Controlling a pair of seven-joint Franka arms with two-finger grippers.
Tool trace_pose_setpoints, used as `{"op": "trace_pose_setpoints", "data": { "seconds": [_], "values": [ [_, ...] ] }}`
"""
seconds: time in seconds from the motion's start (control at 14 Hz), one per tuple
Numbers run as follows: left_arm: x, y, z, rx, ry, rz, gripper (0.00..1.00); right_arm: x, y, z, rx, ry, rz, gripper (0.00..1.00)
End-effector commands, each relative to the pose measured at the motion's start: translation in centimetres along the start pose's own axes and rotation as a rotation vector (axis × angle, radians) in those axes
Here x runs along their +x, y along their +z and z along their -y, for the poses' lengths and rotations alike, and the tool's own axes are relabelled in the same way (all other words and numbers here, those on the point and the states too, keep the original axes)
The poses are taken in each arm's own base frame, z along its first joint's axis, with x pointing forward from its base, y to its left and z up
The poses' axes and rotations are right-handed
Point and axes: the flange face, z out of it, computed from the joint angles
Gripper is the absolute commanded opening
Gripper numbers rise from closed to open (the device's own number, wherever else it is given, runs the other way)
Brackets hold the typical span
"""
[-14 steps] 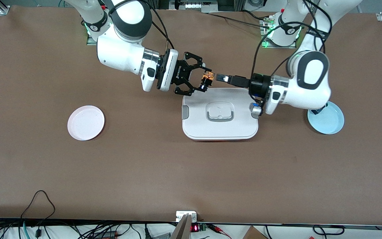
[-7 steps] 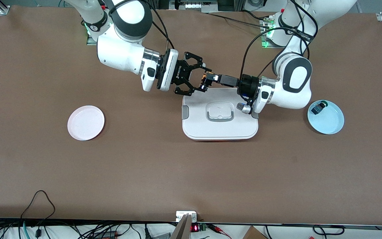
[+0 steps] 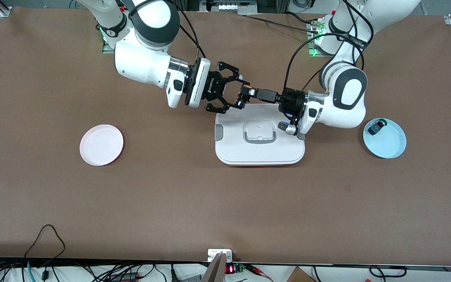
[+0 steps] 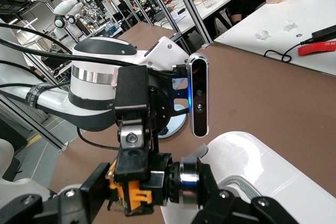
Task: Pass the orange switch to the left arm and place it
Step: 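Grasp the orange switch with the left gripper beside the right gripper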
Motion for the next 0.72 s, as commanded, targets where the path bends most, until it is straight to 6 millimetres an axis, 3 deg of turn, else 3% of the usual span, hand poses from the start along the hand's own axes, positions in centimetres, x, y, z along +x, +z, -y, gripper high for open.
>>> {"op": "trace_pose_setpoints", "data": {
  "seconds": [0.0, 0.07, 0.14, 0.21, 0.43, 0.64],
  "values": [
    [0.2, -0.2, -1.0, -0.023, 0.038, -0.009, 0.11, 0.6, 0.4, 0.4, 0.008, 0.016, -0.022, 0.04],
    [0.2, -0.2, -1.1, -0.024, 0.031, -0.007, 0.11, 0.6, 0.4, 0.3, 0.007, 0.016, -0.022, 0.17],
    [0.2, -0.2, -1.2, -0.023, 0.031, -0.007, 0.11, 0.6, 0.3, 0.4, 0.006, 0.012, -0.022, 0.45],
    [0.2, -0.3, -1.2, -0.018, 0.030, -0.006, 0.11, 0.8, 0.1, 0.4, 0.005, 0.008, -0.024, 0.99],
    [0.1, -0.3, -1.4, -0.012, 0.035, -0.006, 0.10, 1.8, -1.6, -0.5, -0.016, -0.001, -0.041, 1.00],
    [0.2, -0.7, -1.9, 0.023, 0.052, -0.001, 0.10, 2.9, -7.1, -2.8, -0.099, 0.001, -0.081, 1.00]
  ]
}}
